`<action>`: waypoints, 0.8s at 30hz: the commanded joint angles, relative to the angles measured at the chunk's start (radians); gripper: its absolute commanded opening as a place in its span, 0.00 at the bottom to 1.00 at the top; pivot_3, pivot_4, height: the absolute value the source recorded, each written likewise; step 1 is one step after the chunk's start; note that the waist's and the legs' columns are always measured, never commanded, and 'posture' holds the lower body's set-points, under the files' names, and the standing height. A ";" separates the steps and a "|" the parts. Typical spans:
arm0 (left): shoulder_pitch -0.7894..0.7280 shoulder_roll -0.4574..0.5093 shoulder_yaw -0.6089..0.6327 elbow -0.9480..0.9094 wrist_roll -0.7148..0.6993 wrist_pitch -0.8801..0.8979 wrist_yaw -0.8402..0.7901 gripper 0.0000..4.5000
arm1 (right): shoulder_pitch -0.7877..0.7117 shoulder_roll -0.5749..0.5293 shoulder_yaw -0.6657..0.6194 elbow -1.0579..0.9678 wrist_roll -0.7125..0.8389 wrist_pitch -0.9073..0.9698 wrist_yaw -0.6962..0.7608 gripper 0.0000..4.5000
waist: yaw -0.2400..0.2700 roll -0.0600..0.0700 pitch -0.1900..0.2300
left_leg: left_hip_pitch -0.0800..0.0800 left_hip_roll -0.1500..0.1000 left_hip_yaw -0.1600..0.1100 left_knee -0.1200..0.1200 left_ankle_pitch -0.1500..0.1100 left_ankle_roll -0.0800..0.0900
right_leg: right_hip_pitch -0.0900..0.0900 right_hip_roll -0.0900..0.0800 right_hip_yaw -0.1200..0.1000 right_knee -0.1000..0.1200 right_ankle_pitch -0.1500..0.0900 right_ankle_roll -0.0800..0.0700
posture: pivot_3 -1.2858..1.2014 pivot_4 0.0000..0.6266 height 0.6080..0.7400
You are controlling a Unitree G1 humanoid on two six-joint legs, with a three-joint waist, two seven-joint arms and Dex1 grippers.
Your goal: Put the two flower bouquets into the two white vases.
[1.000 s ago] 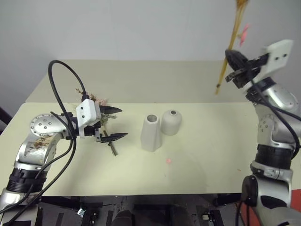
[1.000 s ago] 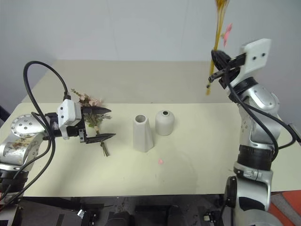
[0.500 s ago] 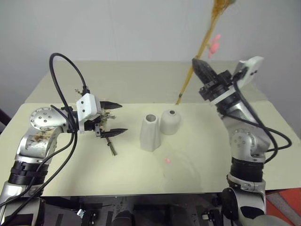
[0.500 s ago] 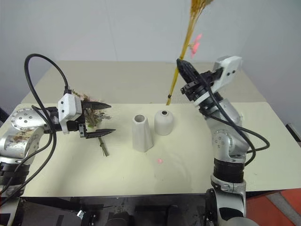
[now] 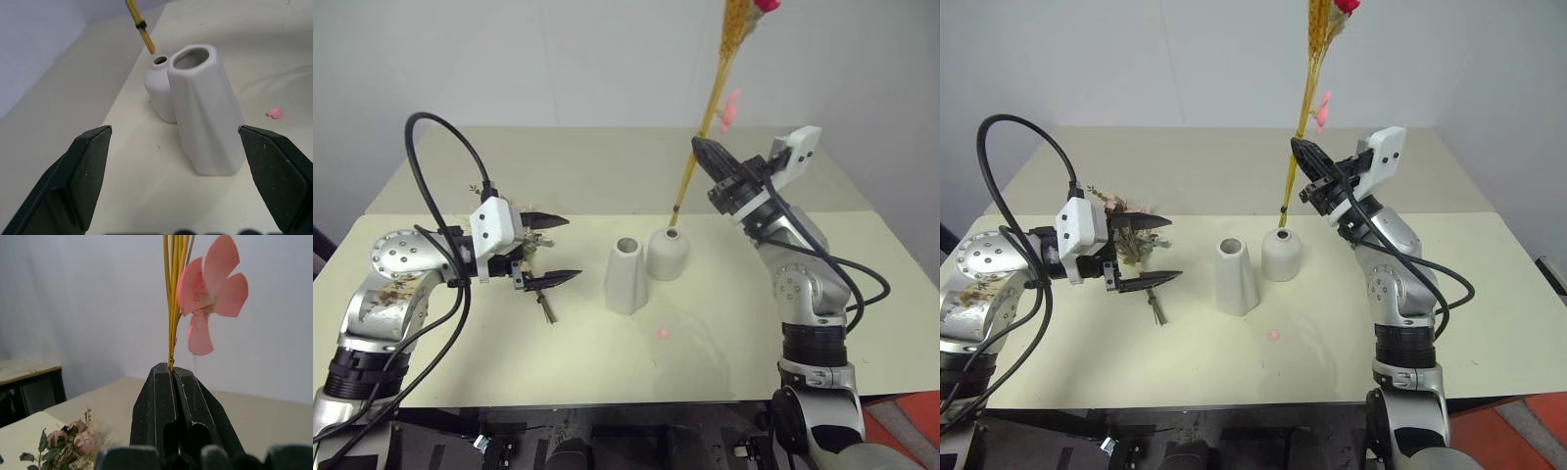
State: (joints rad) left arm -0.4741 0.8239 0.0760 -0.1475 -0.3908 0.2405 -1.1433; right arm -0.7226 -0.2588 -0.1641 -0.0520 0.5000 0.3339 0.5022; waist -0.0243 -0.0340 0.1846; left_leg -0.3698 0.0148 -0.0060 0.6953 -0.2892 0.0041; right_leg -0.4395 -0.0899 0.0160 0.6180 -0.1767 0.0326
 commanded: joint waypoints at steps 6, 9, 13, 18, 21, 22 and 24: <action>-0.002 0.015 0.023 -0.045 -0.019 0.012 0.012 1.00 | -0.002 -0.010 0.011 -0.034 -0.014 -0.027 0.004 0.01 | 0.000 0.000 0.000 | 0.000 0.000 0.000 0.000 0.000 0.000 | 0.000 0.000 0.000 -0.002 0.000 0.000 | 0.52 0.24 1.00; -0.008 0.015 0.018 -0.040 -0.014 0.010 0.010 1.00 | 0.009 -0.014 0.018 -0.035 -0.023 -0.028 0.007 0.01 | 0.000 0.000 0.000 | 0.000 0.000 0.000 0.000 0.000 0.000 | 0.000 0.000 0.000 -0.003 0.000 0.000 | 0.52 0.24 1.00; -0.008 0.017 0.017 -0.036 -0.011 0.007 0.004 1.00 | 0.019 -0.015 0.024 -0.037 -0.031 -0.032 0.007 0.01 | -0.001 0.000 0.000 | 0.000 0.000 0.000 0.000 0.000 0.000 | 0.000 0.000 0.000 -0.004 0.000 0.000 | 0.52 0.24 1.00; -0.010 0.012 0.012 -0.030 -0.007 0.002 0.002 1.00 | 0.029 -0.011 0.024 -0.034 -0.038 -0.035 -0.001 0.01 | -0.001 0.000 0.000 | 0.000 0.000 0.000 0.000 0.000 0.000 | 0.000 0.000 0.000 -0.004 0.000 0.000 | 0.52 0.24 1.00; -0.010 0.010 0.012 -0.032 -0.008 0.002 0.002 1.00 | 0.035 -0.009 0.026 -0.033 -0.043 -0.041 0.002 0.01 | 0.000 0.000 0.000 | 0.000 0.000 0.000 0.000 0.000 0.000 | 0.000 0.000 0.000 -0.004 0.000 0.000 | 0.52 0.24 1.00; -0.010 0.010 0.013 -0.032 -0.008 0.001 0.002 1.00 | 0.036 -0.008 0.025 -0.029 -0.044 -0.044 0.003 0.01 | 0.000 0.000 0.000 | 0.000 0.000 0.000 0.000 0.000 0.000 | 0.000 0.000 0.000 -0.004 0.000 0.000 | 0.52 0.24 1.00; -0.009 0.010 0.014 -0.029 -0.007 -0.002 0.002 1.00 | 0.031 -0.003 0.025 -0.016 -0.047 -0.051 0.001 0.01 | -0.001 0.000 0.000 | 0.000 0.000 0.000 0.000 0.000 0.000 | 0.000 0.000 0.000 -0.004 0.000 0.000 | 0.52 0.24 1.00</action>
State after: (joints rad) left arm -0.4626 0.8247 0.0755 -0.1620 -0.3936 0.2576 -1.1413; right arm -0.6857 -0.2626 -0.1296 -0.0505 0.4529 0.3216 0.5013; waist -0.0253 -0.0340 0.1846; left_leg -0.3700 0.0148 -0.0061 0.6953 -0.2892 0.0040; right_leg -0.4396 -0.0899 0.0160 0.6144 -0.1767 0.0325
